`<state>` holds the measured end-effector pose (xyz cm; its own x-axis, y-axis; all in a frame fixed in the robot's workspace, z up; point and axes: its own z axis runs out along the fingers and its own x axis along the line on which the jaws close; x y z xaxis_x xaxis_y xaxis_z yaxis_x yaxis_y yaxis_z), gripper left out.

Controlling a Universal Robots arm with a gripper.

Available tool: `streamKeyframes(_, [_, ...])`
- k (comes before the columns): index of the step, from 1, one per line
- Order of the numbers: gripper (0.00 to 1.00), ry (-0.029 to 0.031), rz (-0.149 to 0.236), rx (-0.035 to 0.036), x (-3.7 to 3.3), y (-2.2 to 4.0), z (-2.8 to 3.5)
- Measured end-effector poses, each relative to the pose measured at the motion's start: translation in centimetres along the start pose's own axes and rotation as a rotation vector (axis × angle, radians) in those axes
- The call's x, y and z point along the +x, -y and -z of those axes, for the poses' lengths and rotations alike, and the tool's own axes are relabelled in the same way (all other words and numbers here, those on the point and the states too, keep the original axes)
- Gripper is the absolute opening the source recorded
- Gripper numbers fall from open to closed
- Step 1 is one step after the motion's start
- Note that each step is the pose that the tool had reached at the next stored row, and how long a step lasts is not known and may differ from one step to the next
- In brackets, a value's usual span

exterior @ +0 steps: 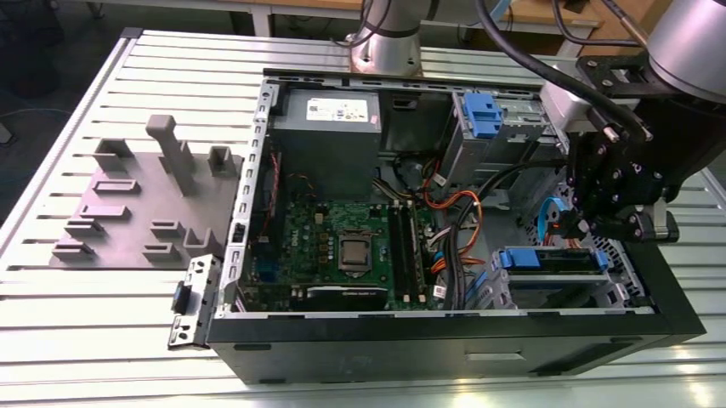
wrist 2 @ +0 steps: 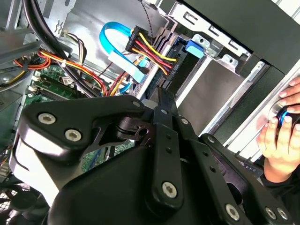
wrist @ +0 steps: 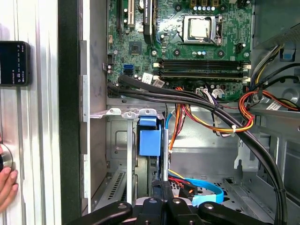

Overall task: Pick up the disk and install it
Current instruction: 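Insert the second disk wire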

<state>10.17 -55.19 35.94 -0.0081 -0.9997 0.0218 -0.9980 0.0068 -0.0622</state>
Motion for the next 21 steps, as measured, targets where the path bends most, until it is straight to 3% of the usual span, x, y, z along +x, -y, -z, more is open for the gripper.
streamKeyframes(3, [0.11,0.0022,0.0,-0.0064,-0.03,0.12,0.06])
streamKeyframes(11, [0.11,0.0045,0.0,-0.0081,-0.29,0.32,0.86])
streamKeyframes(17, [0.11,0.0043,0.0,-0.0094,-1.89,0.37,0.9])
streamKeyframes(21, [0.11,0.0042,0.0,-0.0106,-2.16,0.43,0.91])
